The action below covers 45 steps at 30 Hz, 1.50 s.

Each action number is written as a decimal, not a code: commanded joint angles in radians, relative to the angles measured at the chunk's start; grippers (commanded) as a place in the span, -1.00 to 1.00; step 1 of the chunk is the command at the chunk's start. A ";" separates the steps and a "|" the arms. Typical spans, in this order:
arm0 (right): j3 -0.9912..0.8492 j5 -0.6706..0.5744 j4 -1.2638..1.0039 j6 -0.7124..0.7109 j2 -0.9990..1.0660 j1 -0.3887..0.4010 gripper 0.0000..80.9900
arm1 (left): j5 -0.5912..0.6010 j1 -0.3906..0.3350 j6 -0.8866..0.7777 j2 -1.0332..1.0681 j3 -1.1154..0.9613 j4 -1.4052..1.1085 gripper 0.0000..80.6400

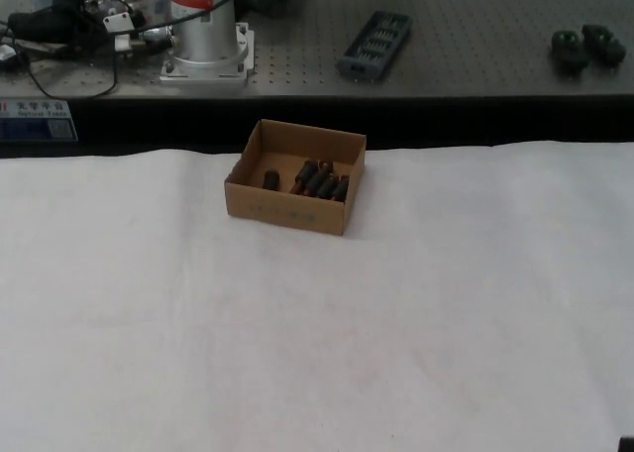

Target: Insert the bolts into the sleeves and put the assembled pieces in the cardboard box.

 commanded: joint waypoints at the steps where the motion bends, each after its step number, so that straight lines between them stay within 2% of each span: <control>1: 0.010 0.003 -0.026 0.041 -0.008 -0.007 -0.93 | 0.000 -0.004 -0.083 -0.009 0.069 -0.041 -0.98; 5: 0.076 -0.030 -0.022 0.180 -0.008 -0.007 -0.93 | 0.000 -0.004 -0.096 -0.009 0.072 -0.041 -0.98; 7: 0.101 -0.053 -0.020 0.207 -0.008 -0.007 -0.93 | -0.007 -0.004 -0.094 -0.009 0.072 -0.041 -0.98; 13: 0.143 -0.055 -0.015 0.205 -0.008 -0.007 -0.93 | -0.041 -0.004 -0.042 -0.009 0.072 0.029 -0.98; 21: 0.143 -0.018 -0.001 0.135 -0.004 -0.007 -0.93 | -0.199 -0.004 -0.050 -0.009 0.072 0.081 -0.98; 45: 0.143 -0.021 -0.001 0.135 -0.004 -0.007 -0.93 | -0.201 -0.004 -0.070 -0.009 0.072 0.081 -0.98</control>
